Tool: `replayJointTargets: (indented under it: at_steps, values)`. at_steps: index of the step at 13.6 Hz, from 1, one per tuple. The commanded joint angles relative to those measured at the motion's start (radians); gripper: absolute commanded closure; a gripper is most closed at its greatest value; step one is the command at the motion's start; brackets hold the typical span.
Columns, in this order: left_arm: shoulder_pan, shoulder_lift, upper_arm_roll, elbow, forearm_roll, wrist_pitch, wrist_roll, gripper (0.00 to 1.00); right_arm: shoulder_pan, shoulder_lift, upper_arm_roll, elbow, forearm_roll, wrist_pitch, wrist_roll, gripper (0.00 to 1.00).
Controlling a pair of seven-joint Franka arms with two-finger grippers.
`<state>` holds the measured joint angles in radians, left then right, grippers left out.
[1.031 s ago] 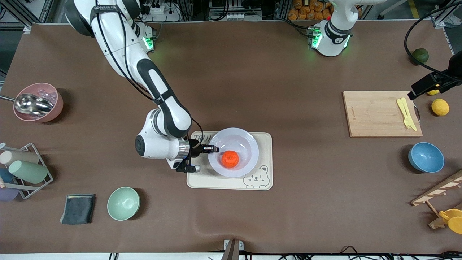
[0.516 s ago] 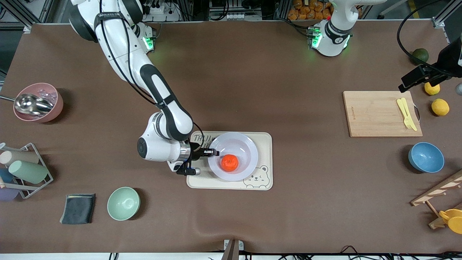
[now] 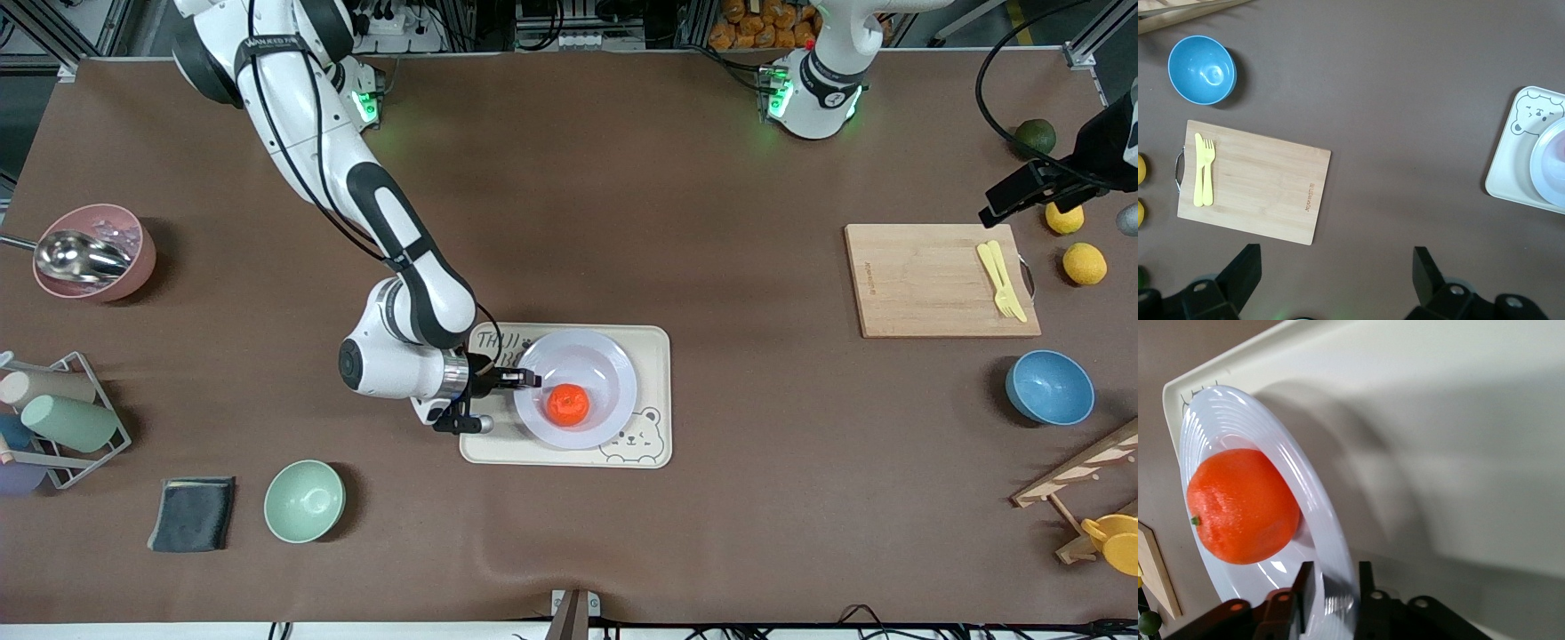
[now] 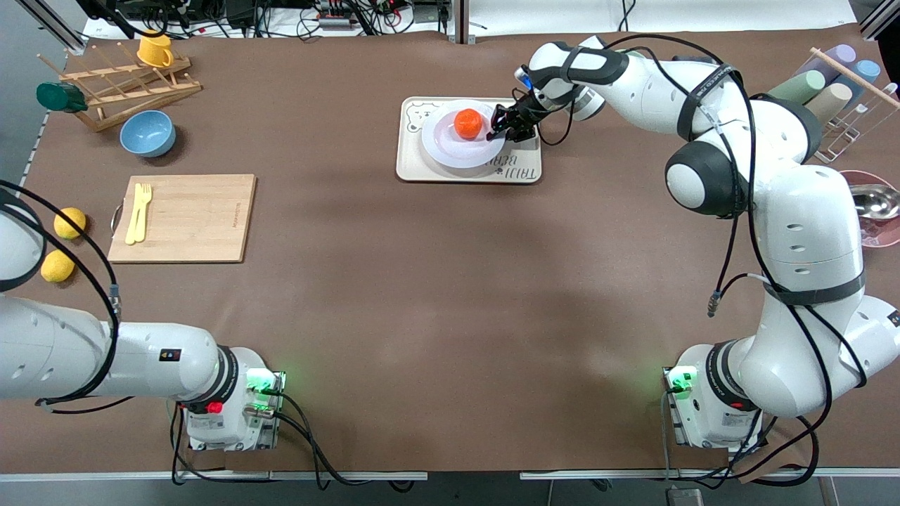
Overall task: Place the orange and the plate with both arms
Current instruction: 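Lower the plate onto the bear tray with the right gripper, then open the right gripper and pull it away from the plate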
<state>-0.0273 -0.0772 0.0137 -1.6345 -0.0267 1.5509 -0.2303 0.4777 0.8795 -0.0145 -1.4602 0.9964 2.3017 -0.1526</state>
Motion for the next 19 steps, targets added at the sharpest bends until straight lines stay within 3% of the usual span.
replayJointTargets:
  at_steps: [1, 5, 8, 12, 15, 17, 19]
  values:
    - [0.000, -0.032, -0.004, -0.037, -0.007, 0.005, 0.017, 0.00, -0.014, 0.013, 0.010, 0.031, 0.014, -0.005, -0.019, 0.00]
    - [0.006, -0.044, -0.032, -0.060, 0.008, 0.040, 0.022, 0.00, -0.027, -0.014, 0.008, 0.015, 0.013, -0.015, -0.016, 0.00]
    - [0.006, -0.091, -0.058, -0.132, 0.056, 0.113, 0.022, 0.00, -0.033, -0.054, 0.002, -0.015, 0.013, -0.042, -0.012, 0.00]
    - [0.009, -0.090, -0.055, -0.133, 0.056, 0.110, 0.072, 0.00, -0.062, -0.180, -0.002, -0.141, 0.001, -0.042, -0.015, 0.00]
    - [0.009, -0.090, -0.054, -0.134, 0.054, 0.110, 0.077, 0.00, -0.070, -0.318, -0.051, -0.258, -0.013, -0.045, -0.015, 0.00]
    - [0.009, -0.090, -0.054, -0.137, 0.054, 0.110, 0.077, 0.00, -0.076, -0.408, -0.105, -0.296, -0.137, -0.153, -0.013, 0.00]
    - [0.009, -0.090, -0.054, -0.140, 0.054, 0.110, 0.077, 0.00, -0.108, -0.473, -0.197, -0.293, -0.255, -0.421, -0.016, 0.00]
